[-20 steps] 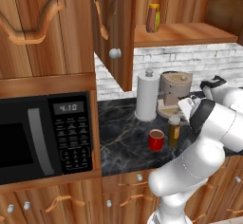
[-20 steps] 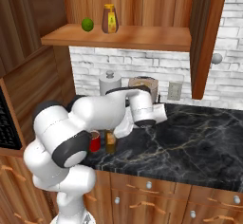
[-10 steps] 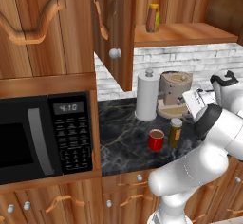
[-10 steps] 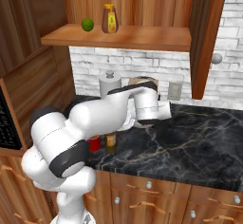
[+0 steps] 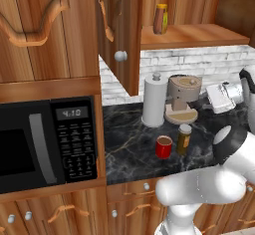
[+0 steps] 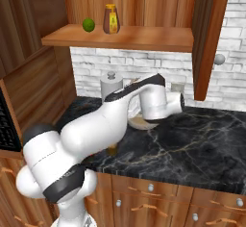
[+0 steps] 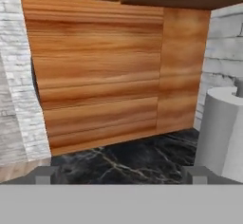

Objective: Pick the cinnamon and honey bottle from the cabinet and place them next to the mug.

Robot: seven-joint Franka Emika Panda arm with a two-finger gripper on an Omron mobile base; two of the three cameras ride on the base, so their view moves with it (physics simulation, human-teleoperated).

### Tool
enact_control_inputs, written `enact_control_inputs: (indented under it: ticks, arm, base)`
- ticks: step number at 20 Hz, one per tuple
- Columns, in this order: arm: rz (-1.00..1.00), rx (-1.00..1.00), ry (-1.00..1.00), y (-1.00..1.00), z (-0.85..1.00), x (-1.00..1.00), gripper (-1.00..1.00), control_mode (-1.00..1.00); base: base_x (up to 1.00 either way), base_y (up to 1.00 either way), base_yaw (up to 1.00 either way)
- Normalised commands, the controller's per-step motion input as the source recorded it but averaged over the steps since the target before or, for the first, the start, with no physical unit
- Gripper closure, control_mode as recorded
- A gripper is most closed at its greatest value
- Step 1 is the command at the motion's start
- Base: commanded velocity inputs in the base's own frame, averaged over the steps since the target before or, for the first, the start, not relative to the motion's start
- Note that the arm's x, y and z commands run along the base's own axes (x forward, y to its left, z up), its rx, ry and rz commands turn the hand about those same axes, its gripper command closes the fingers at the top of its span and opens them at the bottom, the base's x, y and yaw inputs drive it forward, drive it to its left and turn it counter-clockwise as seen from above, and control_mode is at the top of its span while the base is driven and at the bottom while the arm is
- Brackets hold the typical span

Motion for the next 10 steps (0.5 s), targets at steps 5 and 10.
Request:
enact_control_inputs:
  ticks: [5, 10]
  arm:
    - [-0.31, -0.09, 0.14, 0.18, 0.23, -0.25, -1.0, -1.0]
    - [-0.39, -0.2, 0.15, 0.48, 0.06, -0.32, -1.0, -1.0]
  base:
    - [0.0, 0.0, 0.0]
    - [0.0, 0.0, 0.0]
